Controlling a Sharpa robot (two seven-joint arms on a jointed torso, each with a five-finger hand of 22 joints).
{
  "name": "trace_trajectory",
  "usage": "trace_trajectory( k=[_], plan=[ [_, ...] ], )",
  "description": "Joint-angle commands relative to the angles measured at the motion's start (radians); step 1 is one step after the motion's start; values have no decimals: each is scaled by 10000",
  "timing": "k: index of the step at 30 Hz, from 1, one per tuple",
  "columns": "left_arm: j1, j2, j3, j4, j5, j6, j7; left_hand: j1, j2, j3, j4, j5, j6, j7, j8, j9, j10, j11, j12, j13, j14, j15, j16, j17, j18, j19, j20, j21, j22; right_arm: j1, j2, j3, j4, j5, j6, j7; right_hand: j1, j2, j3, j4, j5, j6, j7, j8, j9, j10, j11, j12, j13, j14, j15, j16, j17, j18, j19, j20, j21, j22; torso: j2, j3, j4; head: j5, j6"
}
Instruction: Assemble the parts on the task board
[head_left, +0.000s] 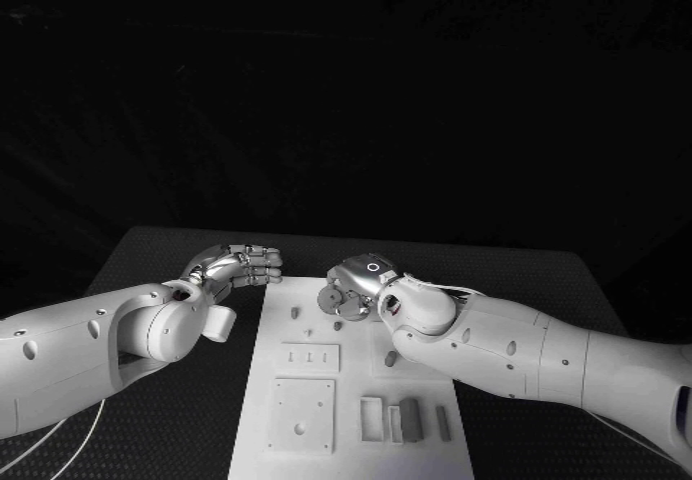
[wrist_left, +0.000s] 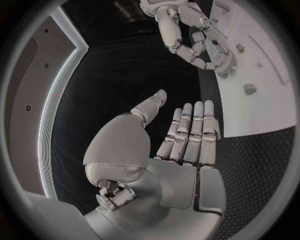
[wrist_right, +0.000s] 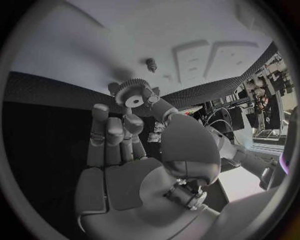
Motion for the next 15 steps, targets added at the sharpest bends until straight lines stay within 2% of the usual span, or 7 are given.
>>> trace_trajectory(
  k=[1, 7, 10, 15],
  plan=[
    [11, 42, 12, -14, 29, 147, 93, -5, 37, -47, -4, 32, -49, 62, -31, -12, -61, 7, -55, -10, 33, 67, -46, 10, 107, 20, 29, -35, -17, -1, 91, 2, -76, -160, -22, 57, 62, -35, 17, 36, 62, 193, 16, -14, 193, 67, -20, -28, -16, 58, -22, -27, -13, 149, 36, -8, 18, 118, -6, 3, -27, 28, 2],
    [11, 51, 14, -95, 29, 142, 88, -1, 35, -47, -5, 32, -50, 60, -32, -12, -62, 6, -57, -10, 32, 67, -48, 11, 106, 20, 30, -37, -17, -3, 235, 1, -307, -237, -71, 61, 55, -57, 19, 36, 62, 182, 21, -24, 191, 65, -17, -33, -17, 60, -19, -33, -16, 149, 35, -8, 12, 115, -3, 14, -9, -37, 40],
    [11, 52, 14, -111, 29, 138, 85, -1, 34, -48, -5, 32, -50, 60, -33, -13, -62, 6, -58, -10, 32, 67, -49, 12, 106, 19, 30, -38, -18, -5, 277, -4, -402, -237, -50, 66, 58, -77, 24, 31, 62, 174, 23, -32, 189, 63, -14, -37, -17, 61, -16, -37, -19, 149, 34, -9, 8, 113, -2, 22, -14, -13, 31],
    [11, 63, 14, -111, 29, 148, 88, 1, 32, -48, -5, 32, -51, 60, -33, -13, -62, 6, -59, -10, 32, 67, -51, 13, 106, 19, 31, -40, -18, -13, 340, -23, -481, -225, 22, 88, 60, -123, 35, 30, 62, 121, 36, -70, 175, 62, -3, -45, -18, 67, -7, -46, -24, 149, 38, -11, 0, 110, 3, 13, -18, -7, 11]
  ],
)
